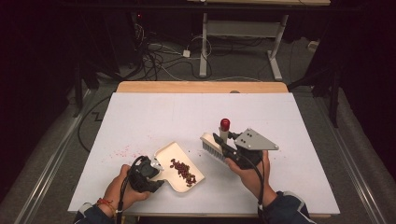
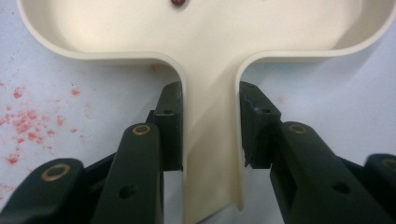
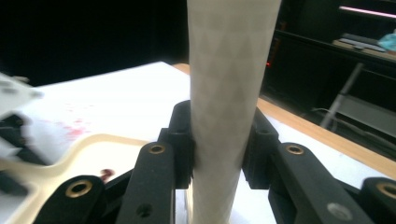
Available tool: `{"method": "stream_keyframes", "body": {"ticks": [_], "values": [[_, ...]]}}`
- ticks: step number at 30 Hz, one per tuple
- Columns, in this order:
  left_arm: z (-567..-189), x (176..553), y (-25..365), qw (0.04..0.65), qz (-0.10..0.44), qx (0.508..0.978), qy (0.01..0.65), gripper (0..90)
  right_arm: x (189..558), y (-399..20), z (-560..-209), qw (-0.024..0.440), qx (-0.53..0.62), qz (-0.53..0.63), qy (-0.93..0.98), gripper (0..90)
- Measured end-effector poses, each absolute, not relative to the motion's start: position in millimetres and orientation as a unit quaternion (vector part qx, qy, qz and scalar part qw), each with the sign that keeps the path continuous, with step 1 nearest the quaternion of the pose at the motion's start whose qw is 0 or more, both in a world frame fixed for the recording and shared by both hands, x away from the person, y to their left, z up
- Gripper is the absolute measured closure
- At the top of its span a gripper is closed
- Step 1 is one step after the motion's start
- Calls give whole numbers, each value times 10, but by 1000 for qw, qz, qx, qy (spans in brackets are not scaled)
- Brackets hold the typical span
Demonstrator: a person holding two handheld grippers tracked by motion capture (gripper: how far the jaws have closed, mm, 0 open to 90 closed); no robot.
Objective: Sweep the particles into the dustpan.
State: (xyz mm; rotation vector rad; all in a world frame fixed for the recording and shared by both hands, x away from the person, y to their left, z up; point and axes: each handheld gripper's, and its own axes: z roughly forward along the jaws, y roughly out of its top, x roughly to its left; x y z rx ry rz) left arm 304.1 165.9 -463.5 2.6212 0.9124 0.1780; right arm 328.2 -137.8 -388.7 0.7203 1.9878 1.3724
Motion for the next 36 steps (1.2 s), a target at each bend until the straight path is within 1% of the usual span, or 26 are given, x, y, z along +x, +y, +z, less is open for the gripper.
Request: {"method": "stream_keyframes", "body": {"ticks": [4, 7, 8, 9, 10, 12, 13, 17, 21, 23, 29, 33, 36], "values": [[-4641, 3054, 1671, 184, 56, 926, 326, 637, 3544, -1224, -3997, 314, 269, 514, 751, 697], [-4643, 3061, 1679, 185, 54, 926, 325, 637, 3610, -1169, -4041, 312, 268, 517, 751, 697], [-4644, 3061, 1680, 185, 53, 926, 325, 637, 3614, -1106, -4037, 302, 267, 518, 754, 697], [-4643, 3063, 1680, 185, 53, 926, 325, 637, 3614, -1106, -4037, 302, 267, 518, 754, 697], [-4642, 3066, 1680, 185, 52, 926, 325, 637, 3571, -1020, -4043, 291, 256, 521, 760, 697], [-4642, 3067, 1678, 185, 52, 926, 326, 638, 3541, -967, -4051, 285, 251, 520, 765, 696], [-4640, 3067, 1677, 184, 52, 926, 326, 637, 3464, -870, -4060, 277, 240, 518, 773, 695], [-4637, 3064, 1673, 183, 54, 926, 326, 637, 3354, -784, -4055, 259, 237, 527, 774, 695], [-4640, 3064, 1672, 184, 54, 926, 326, 637, 3156, -734, -4008, 226, 227, 548, 773, 697], [-4638, 3063, 1671, 183, 55, 926, 326, 637, 3126, -734, -3987, 222, 223, 553, 771, 697], [-4639, 3064, 1671, 184, 55, 925, 327, 637, 3038, -830, -3842, 232, 216, 567, 760, 697], [-4640, 3059, 1669, 184, 56, 925, 327, 637, 3075, -954, -3799, 253, 223, 562, 755, 697], [-4640, 3059, 1669, 185, 56, 924, 329, 637, 3132, -1008, -3836, 279, 227, 541, 760, 697]]}}
